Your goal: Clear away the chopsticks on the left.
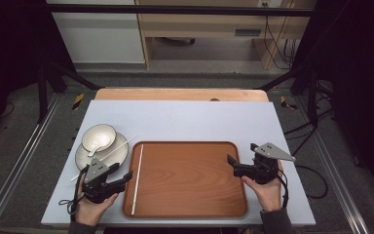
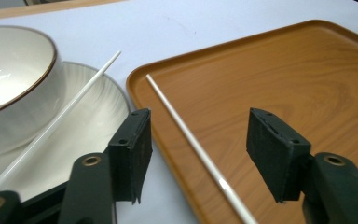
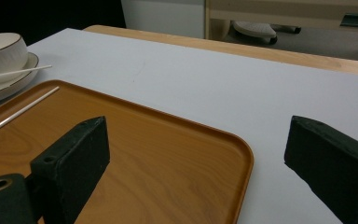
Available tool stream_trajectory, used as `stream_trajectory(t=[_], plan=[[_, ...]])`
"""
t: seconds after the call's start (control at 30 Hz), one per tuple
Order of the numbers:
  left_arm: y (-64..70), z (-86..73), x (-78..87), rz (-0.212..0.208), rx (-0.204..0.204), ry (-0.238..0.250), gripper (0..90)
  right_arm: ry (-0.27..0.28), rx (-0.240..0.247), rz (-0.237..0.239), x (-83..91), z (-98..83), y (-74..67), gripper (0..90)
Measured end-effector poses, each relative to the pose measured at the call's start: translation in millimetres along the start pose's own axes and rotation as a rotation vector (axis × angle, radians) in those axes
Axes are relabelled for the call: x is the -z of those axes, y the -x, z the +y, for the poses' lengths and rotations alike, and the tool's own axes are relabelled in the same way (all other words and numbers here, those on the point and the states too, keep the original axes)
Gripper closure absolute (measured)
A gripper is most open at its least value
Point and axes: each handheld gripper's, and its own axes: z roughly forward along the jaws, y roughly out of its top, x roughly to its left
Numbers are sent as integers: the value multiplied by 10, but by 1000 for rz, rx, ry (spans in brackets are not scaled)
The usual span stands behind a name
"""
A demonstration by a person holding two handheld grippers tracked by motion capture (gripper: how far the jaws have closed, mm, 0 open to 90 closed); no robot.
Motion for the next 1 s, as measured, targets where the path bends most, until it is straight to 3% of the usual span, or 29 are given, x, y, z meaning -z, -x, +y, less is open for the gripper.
stream_trajectory(t=[0.1, 0.2, 0.27, 0.67, 1.0], plan=[[-96, -81, 55, 2, -24, -5, 370, -2, 3, 0, -5, -2, -1, 67], [-179, -136, 81, -20, -21, -16, 334, -9, 4, 0, -20, -9, -4, 68], [-216, -156, 104, -23, -50, -17, 316, -14, 10, 1, -31, -14, -14, 68], [-670, -184, 126, 55, -44, -106, 349, -21, 15, 6, -54, -20, -29, 68], [-858, -162, 67, 120, -74, -149, 445, -27, 22, 6, -77, -27, -42, 68]])
